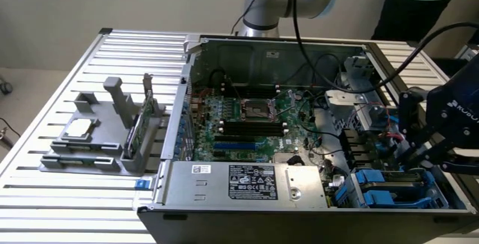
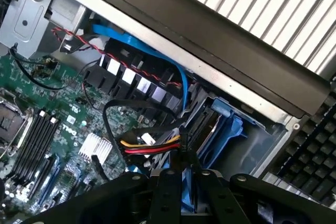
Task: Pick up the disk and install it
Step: 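Insert the first disk wire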
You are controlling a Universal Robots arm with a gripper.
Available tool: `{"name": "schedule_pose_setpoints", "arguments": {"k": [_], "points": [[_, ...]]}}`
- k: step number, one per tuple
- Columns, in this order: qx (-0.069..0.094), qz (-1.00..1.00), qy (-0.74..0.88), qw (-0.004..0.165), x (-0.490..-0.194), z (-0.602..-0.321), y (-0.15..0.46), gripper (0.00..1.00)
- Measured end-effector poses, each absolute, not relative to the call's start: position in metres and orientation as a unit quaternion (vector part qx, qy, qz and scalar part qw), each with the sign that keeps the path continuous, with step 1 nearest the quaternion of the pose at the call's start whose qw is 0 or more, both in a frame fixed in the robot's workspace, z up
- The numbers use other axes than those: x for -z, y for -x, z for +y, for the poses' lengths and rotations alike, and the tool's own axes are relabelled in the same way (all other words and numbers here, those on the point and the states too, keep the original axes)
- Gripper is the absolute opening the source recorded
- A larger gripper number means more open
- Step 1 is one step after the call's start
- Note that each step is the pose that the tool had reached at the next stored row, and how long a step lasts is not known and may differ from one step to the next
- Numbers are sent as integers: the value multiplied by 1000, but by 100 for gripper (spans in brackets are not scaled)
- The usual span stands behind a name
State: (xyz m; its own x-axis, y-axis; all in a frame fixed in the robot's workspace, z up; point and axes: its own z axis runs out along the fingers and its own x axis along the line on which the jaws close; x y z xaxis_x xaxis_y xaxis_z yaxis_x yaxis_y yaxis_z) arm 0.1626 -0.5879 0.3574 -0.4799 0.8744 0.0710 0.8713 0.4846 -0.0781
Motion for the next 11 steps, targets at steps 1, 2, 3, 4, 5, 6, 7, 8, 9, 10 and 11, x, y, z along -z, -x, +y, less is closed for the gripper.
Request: {"name": "schedule_pose_setpoints", "arguments": {"k": [1, 2, 3, 4, 5, 6, 7, 8, 9, 10, 11], "points": [[-15, -855, 515, 51, -357, -588, -163, 17], [-15, -851, 523, 51, -357, -588, -163, 17], [-14, -846, 530, 51, -357, -588, -163, 17], [-14, -841, 538, 51, -357, -588, -163, 17], [-13, -836, 546, 51, -356, -588, -163, 17], [-13, -831, 554, 51, -356, -588, -163, 17], [-12, -826, 561, 51, -356, -588, -163, 17], [-12, -821, 569, 51, -356, -588, -163, 17], [-11, -816, 576, 52, -355, -588, -163, 17], [-11, -811, 583, 52, -355, -588, -163, 17], [-11, -805, 591, 52, -355, -588, -163, 17]]}}
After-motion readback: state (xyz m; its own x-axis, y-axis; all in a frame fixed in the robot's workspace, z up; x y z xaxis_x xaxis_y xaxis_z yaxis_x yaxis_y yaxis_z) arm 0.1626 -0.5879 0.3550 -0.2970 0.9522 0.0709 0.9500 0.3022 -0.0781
